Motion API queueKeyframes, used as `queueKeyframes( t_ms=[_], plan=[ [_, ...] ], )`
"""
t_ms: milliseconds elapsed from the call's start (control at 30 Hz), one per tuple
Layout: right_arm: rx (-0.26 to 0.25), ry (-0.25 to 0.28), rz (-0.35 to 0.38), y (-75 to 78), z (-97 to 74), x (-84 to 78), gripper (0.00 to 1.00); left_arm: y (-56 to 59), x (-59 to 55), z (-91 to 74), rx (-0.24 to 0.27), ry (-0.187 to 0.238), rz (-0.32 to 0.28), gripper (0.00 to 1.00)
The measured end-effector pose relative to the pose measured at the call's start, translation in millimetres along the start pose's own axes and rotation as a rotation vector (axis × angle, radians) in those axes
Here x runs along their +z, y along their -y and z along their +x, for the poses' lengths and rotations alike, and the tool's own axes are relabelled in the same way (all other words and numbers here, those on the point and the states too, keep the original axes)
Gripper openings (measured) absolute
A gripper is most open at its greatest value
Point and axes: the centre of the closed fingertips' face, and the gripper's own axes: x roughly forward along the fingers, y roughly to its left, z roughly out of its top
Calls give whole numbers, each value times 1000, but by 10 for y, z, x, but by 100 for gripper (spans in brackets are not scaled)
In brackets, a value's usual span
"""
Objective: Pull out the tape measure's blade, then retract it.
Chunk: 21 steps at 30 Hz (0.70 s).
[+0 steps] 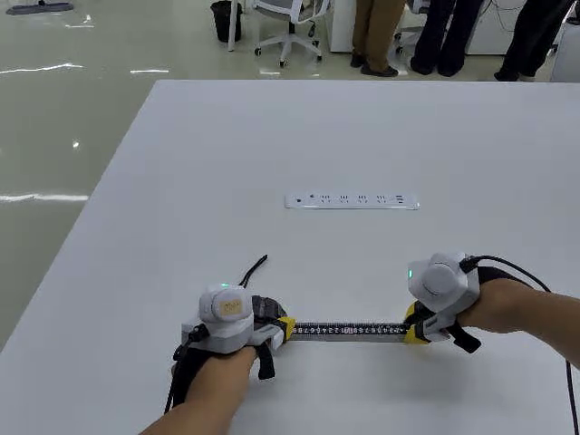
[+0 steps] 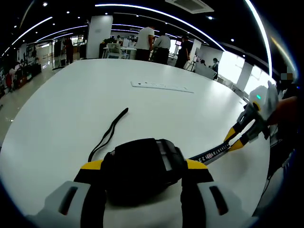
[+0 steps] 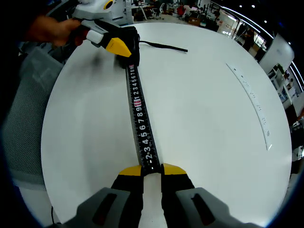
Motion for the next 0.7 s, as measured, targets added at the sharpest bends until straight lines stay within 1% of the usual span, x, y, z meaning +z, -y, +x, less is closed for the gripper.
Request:
queueKeyframes(
  t_ms=[367, 500, 700],
  plan=[
    [0, 1, 4, -38, 11, 67, 13, 0, 0, 2, -2, -1, 2, 60],
    [1, 0, 5, -24, 38, 76, 13, 1, -1, 4, -2, -1, 2, 60],
    [3, 3, 5, -47, 45, 131, 13, 5, -6, 0, -5, -5, 4, 60]
  ],
)
